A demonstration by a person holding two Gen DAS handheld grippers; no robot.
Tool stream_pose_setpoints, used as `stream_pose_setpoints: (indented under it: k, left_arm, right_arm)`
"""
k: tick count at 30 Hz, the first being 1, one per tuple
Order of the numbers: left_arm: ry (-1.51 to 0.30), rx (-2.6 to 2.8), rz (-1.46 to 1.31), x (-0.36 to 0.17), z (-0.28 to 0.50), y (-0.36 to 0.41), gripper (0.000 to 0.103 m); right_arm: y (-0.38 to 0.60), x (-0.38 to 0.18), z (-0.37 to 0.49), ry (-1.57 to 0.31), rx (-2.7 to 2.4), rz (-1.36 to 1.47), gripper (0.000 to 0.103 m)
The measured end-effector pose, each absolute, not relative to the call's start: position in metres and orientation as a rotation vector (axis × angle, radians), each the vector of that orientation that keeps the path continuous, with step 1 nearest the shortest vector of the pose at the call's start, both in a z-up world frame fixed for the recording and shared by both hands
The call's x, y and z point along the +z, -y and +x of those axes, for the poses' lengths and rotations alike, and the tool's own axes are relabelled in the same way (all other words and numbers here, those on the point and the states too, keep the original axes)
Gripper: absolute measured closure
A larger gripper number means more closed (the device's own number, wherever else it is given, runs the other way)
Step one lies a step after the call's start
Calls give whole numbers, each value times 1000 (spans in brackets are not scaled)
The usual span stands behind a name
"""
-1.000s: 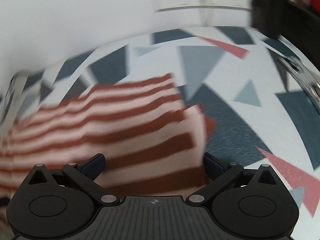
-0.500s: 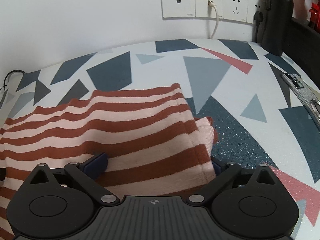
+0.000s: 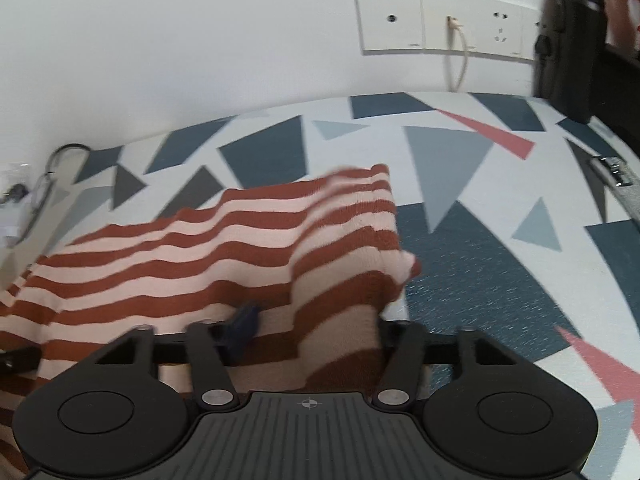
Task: Fold clothes
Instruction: 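Grasp the folded sweater edge with both grippers, then lift the folded sweater with both grippers and carry it to the beige armchair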
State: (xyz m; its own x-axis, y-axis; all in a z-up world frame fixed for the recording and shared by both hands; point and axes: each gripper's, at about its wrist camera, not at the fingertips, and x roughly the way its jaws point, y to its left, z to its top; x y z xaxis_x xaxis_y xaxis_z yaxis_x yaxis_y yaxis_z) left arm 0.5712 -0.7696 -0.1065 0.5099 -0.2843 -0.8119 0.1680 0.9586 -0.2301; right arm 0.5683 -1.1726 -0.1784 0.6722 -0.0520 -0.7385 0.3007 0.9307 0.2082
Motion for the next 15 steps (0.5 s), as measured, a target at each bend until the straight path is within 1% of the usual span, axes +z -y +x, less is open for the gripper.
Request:
stream_pose_setpoints:
  k: [1, 3, 8, 15]
  left_arm:
    - [-1005, -251, -135, -106, 563, 768, 71]
    - [-1010, -212, -136, -104, 544, 766, 72]
    - [-1015, -124, -151, -101, 496, 765, 76]
    - [-977, 3, -135, -97, 436, 771, 77]
  right_arm:
    - [1172, -178, 566, -811, -184, 331, 67]
    - [1170, -177, 559, -814, -146, 325, 74]
    - [1170, -174, 532, -850, -59, 337, 77]
    - [1170, -171, 490, -907, 23, 376, 80]
